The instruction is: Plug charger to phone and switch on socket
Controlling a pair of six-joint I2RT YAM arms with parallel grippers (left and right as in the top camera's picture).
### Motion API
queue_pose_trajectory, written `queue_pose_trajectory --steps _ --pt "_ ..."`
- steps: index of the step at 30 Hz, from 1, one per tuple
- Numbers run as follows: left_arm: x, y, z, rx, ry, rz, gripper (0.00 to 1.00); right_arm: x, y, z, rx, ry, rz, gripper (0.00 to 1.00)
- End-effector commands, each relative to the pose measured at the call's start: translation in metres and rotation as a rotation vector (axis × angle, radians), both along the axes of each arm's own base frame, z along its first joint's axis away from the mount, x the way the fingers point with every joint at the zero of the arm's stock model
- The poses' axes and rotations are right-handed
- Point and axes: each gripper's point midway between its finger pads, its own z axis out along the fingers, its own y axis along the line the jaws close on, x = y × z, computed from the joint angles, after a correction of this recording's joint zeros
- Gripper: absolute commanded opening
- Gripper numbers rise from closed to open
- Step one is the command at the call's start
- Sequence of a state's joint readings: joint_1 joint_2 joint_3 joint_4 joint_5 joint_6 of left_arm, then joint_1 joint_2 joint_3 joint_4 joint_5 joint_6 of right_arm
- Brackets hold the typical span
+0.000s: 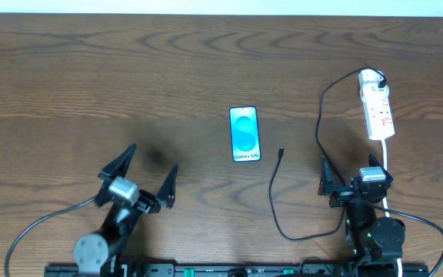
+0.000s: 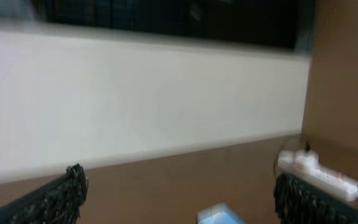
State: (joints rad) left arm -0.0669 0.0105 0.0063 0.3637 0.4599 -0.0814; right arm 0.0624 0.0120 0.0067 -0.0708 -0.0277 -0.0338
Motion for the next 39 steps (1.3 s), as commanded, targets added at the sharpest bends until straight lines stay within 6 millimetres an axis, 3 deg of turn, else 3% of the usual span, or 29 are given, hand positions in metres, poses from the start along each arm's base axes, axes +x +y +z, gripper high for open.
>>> queue_pose_trajectory --steps 1,6,9,12,14,17,18,21,28,36,39 --pt "-0.007 0.007 0.032 -0.022 -0.1 0.033 0.98 0.0 0.0 0.0 0.01 0.001 -0.004 0.99" --pt "-0.004 0.024 0.072 -0.05 -0.086 0.135 0.98 0.0 0.0 0.0 0.01 0.001 -0.004 0.99" --pt "0.012 0.026 0.082 -0.032 0.085 0.158 0.98 0.0 0.0 0.0 0.01 0.001 -0.004 0.99" --pt "0.039 0.025 0.075 0.013 0.397 0.164 0.98 0.0 0.0 0.0 0.01 0.001 -0.004 0.99" --pt "0.049 -0.003 0.073 0.069 0.599 -0.005 0.97 0.0 0.0 0.0 0.01 0.001 -0.004 0.99" --pt "0.046 -0.049 0.08 0.033 0.744 -0.33 0.98 0.0 0.0 0.0 0.01 0.001 -0.004 0.99" --pt "0.056 -0.056 0.085 0.025 0.741 -0.384 0.98 0.0 0.0 0.0 0.01 0.001 -0.004 0.99" --pt "0.088 -0.052 0.071 -0.087 0.914 -0.317 0.98 0.0 0.0 0.0 0.01 0.001 -0.004 0.99" --pt "0.113 -0.052 0.032 0.006 1.254 -0.097 0.98 0.0 0.0 0.0 0.01 0.001 -0.004 0.99" --pt "0.144 -0.091 -0.002 0.298 1.482 0.097 0.98 0.0 0.0 0.0 0.01 0.001 -0.004 0.99" --pt "0.15 -0.106 -0.025 0.367 1.539 0.14 0.98 0.0 0.0 0.0 0.01 0.001 -0.004 0.99"
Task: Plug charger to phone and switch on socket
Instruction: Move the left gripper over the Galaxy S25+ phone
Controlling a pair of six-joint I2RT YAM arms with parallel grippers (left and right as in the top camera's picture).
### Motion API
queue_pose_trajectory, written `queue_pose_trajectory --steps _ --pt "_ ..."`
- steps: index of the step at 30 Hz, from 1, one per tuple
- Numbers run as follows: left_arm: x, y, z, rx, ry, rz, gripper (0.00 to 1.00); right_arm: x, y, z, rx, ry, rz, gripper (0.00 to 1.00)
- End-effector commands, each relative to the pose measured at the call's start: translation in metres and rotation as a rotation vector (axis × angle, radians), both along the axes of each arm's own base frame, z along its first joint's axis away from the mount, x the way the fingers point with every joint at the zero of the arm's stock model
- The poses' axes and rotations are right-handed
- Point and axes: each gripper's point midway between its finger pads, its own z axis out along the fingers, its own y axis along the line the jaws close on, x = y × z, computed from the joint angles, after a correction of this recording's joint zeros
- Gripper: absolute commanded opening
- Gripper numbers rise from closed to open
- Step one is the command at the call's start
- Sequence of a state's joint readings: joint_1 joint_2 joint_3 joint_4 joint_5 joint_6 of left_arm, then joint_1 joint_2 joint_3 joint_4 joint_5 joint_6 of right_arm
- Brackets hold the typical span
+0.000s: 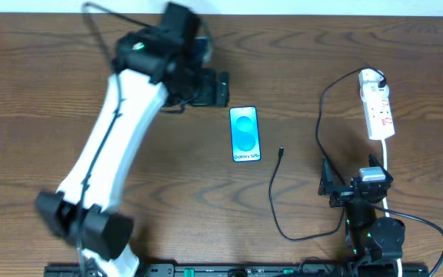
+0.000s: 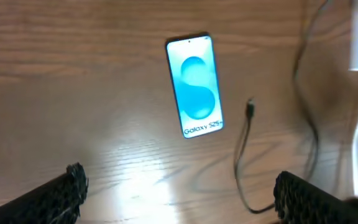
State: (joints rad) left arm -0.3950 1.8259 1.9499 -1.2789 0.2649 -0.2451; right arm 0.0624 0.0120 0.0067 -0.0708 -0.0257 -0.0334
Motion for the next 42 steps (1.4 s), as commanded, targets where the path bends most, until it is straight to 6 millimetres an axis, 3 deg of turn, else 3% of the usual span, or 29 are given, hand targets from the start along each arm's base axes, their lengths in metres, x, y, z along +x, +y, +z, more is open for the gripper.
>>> queue_pose_trajectory --steps 1,4,8,11,14,19,22,30,38,42 --pt "0.015 -0.004 -0.023 0.134 0.022 0.044 0.98 0.0 0.0 0.0 0.009 0.001 -0.002 0.99" --pt "0.019 -0.016 -0.051 0.173 0.063 0.039 0.98 0.0 0.0 0.0 0.01 0.001 -0.002 0.99" --pt "0.032 -0.053 -0.068 0.083 0.05 -0.009 0.98 0.0 0.0 0.0 0.009 0.001 -0.002 0.99" --pt "0.032 -0.067 -0.084 0.083 0.069 -0.024 0.98 0.0 0.0 0.0 0.009 0.001 -0.002 0.99" --pt "0.03 -0.067 -0.101 0.114 0.118 0.075 0.98 0.0 0.0 0.0 0.009 0.001 -0.002 0.99" --pt "0.018 -0.076 -0.145 0.175 0.22 0.095 0.98 0.0 0.0 0.0 0.01 0.001 -0.002 0.99" --pt "0.014 -0.081 -0.159 0.19 0.253 0.123 0.98 0.0 0.0 0.0 0.009 0.001 -0.002 0.99" --pt "0.014 -0.085 -0.183 0.224 0.265 0.118 0.98 0.0 0.0 0.0 0.009 0.001 -0.002 0.99" --pt "0.019 -0.094 -0.186 0.201 0.237 0.121 0.98 0.0 0.0 0.0 0.01 0.001 -0.002 0.99" --pt "0.027 -0.083 -0.186 0.25 0.199 0.202 0.98 0.0 0.0 0.0 0.01 0.001 -0.002 0.99"
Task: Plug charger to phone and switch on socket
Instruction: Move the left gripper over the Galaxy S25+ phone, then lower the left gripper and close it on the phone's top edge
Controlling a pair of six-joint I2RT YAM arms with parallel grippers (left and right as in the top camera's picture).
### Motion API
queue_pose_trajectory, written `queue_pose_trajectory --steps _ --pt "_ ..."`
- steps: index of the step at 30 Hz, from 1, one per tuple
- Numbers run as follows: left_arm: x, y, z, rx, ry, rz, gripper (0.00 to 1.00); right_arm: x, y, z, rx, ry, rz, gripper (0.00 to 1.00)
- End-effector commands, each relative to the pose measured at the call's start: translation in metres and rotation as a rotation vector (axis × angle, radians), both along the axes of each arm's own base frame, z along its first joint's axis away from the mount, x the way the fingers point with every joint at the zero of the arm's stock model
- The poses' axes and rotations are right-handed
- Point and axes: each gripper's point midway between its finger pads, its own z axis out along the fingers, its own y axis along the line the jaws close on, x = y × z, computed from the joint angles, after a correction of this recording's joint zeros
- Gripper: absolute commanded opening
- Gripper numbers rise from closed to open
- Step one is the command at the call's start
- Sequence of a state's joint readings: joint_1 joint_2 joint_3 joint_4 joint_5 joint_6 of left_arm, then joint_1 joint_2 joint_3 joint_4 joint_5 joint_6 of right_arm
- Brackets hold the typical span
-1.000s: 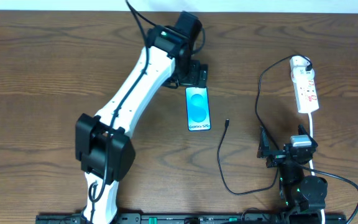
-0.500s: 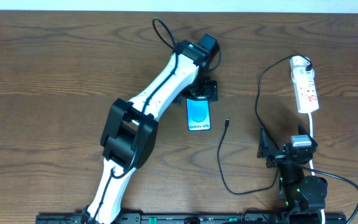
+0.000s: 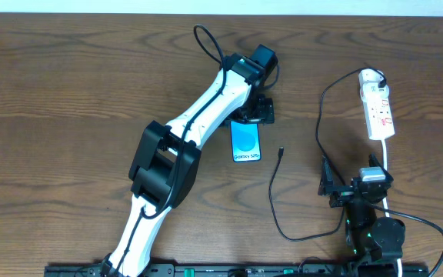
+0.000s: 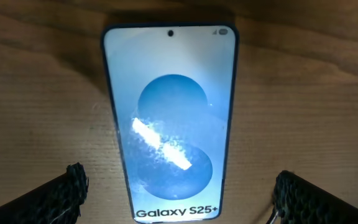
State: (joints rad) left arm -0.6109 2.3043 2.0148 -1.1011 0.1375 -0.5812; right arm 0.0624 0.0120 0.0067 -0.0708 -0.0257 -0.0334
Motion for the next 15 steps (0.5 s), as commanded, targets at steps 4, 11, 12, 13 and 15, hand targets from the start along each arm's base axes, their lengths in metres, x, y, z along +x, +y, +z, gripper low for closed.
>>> queue_pose_trajectory --steps 4,11,12,13,15 --pt "0.005 0.013 -0.012 0.084 -0.024 0.053 0.98 0.0 0.0 0.0 0.01 0.001 -0.002 0.99" --pt "-0.001 0.006 -0.022 0.074 -0.007 0.03 0.98 0.0 0.0 0.0 0.01 0.001 -0.002 0.99" --pt "-0.001 0.005 -0.022 0.072 -0.01 0.028 0.98 0.0 0.0 0.0 0.009 0.001 -0.002 0.99" --pt "0.0 0.004 -0.023 0.071 -0.015 0.028 0.98 0.0 0.0 0.0 0.009 0.001 -0.002 0.99" --pt "0.002 0.003 -0.023 0.068 -0.022 0.029 0.98 0.0 0.0 0.0 0.01 0.001 -0.002 0.99"
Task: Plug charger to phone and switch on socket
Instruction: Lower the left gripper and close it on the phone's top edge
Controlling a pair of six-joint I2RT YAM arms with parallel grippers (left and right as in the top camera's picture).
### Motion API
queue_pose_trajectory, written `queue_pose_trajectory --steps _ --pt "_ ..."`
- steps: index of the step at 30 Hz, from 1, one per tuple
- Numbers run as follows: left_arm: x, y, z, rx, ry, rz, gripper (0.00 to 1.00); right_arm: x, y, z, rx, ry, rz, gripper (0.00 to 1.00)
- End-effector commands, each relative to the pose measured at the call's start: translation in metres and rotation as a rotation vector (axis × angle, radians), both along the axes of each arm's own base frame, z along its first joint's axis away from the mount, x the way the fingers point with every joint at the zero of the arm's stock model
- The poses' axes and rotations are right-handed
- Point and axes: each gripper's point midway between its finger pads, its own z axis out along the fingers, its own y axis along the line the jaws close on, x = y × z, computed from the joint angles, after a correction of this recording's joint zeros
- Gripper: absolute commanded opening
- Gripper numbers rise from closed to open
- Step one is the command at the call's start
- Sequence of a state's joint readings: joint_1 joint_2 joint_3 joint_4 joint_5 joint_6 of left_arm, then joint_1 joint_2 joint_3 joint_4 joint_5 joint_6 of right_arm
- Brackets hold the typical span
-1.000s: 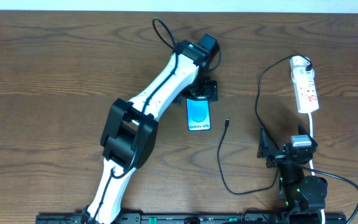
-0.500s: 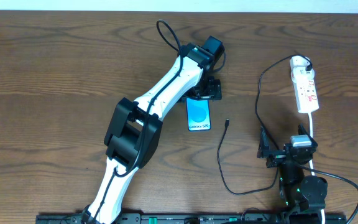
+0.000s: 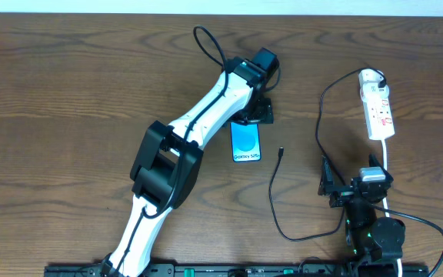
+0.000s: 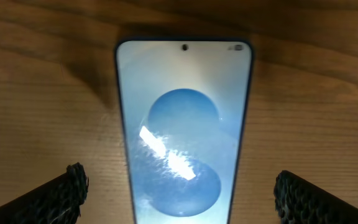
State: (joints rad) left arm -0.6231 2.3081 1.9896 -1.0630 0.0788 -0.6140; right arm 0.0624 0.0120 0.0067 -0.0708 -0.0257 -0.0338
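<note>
The phone point(image 3: 245, 143), face up with a light blue screen, lies mid-table. My left gripper point(image 3: 254, 112) hangs low over its far end, open, with a dark finger point(image 4: 45, 198) on each side of the phone point(image 4: 184, 130) and clear wood between. The black charger cable's plug point(image 3: 281, 151) lies loose right of the phone, its cord looping back to the white power strip point(image 3: 377, 108) at the right. My right gripper point(image 3: 352, 185) rests near the front right, fingers apart, holding nothing.
The white lead point(image 3: 385, 165) of the power strip runs down past my right arm. The table's far edge point(image 3: 221, 15) meets a pale wall. Bare wood point(image 3: 68, 115) lies left of my left arm.
My left gripper has shifted slightly along the phone toward its far end; the "Galaxy S25+" text has left the wrist view. The phone, cable and right arm have not moved.
First my left gripper sat open near the front left, facing the wall. Then the arm was stretched toward the far middle, left of the phone. After that it hung open just above the phone, and now it straddles the phone's upper half.
</note>
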Motion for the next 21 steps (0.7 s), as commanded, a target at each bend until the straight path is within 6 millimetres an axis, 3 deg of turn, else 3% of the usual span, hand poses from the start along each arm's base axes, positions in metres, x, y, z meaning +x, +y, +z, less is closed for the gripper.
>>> queue_pose_trajectory --steps 1,10,21 --pt "-0.002 0.0 -0.016 0.026 0.016 0.003 0.98 0.0 0.0 0.0 0.01 0.001 -0.002 0.99" --pt "-0.009 0.005 -0.045 0.068 0.071 -0.019 0.98 0.0 0.0 0.0 0.01 0.001 -0.002 0.99" --pt "-0.008 0.006 -0.047 0.075 0.072 0.017 0.98 0.0 0.0 0.0 0.01 0.001 -0.002 0.99"
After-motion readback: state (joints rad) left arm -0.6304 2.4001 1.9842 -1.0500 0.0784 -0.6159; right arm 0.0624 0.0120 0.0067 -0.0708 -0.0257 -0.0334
